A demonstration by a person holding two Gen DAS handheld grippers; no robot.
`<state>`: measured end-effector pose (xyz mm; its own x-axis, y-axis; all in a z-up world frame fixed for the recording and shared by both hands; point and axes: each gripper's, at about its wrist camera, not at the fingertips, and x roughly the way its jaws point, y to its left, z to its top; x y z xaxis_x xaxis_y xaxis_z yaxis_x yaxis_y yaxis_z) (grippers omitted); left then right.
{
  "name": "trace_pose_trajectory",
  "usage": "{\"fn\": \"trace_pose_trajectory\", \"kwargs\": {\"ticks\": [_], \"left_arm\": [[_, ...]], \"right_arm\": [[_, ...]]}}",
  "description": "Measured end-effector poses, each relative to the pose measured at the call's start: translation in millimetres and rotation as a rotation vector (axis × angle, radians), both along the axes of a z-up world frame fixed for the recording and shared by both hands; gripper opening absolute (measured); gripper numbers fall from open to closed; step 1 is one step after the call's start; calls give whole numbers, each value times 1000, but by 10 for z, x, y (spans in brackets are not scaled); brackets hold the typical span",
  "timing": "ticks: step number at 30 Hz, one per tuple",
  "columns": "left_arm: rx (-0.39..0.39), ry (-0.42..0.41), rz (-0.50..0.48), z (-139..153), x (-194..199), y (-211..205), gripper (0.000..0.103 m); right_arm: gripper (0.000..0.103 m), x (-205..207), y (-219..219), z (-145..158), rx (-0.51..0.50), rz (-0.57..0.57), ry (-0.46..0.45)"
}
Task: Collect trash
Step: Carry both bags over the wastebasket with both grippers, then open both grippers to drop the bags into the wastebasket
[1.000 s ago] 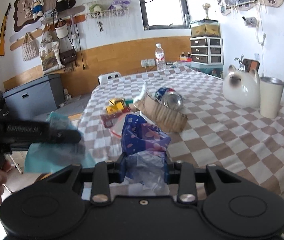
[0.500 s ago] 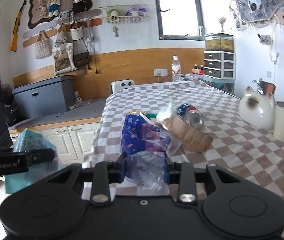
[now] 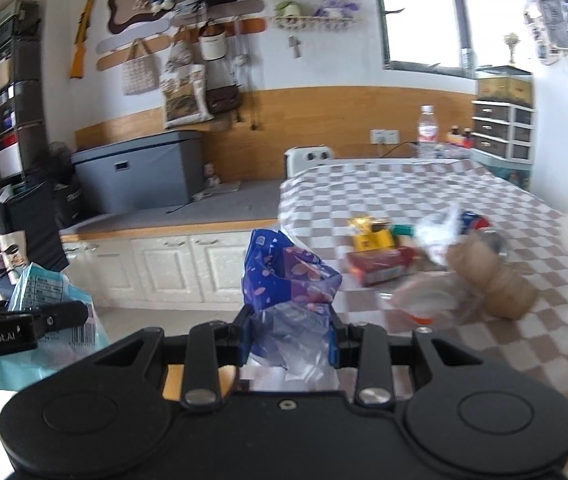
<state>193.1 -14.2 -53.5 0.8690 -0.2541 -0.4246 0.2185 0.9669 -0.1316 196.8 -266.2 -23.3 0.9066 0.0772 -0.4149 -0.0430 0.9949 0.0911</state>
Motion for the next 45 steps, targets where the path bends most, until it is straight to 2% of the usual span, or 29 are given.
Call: {"fn": "trace_pose_trajectory", "kwargs": {"ticks": [9,16,26,32,40,45], "left_arm": [[6,13,57,40,371,372,48],[-11,99,79,-101,854,578,48],[4,310,117,-709,1568,840,48],[16,413,131,-1029,1901,946,48],[39,512,152,-1411,2234,996,49],[42,553,143,-1602,2364,973,49]], "right_arm": [[35,547,473,32,-25,130,58],[36,1170,787,-80,-12,246,191],[36,2217,1276,-757,-37,319,466],[36,2740,1492,-1233,-1,330,618],[37,3121,1568,-1734,54,328,700],[40,3253,1621,-1817,60,354,695]]}}
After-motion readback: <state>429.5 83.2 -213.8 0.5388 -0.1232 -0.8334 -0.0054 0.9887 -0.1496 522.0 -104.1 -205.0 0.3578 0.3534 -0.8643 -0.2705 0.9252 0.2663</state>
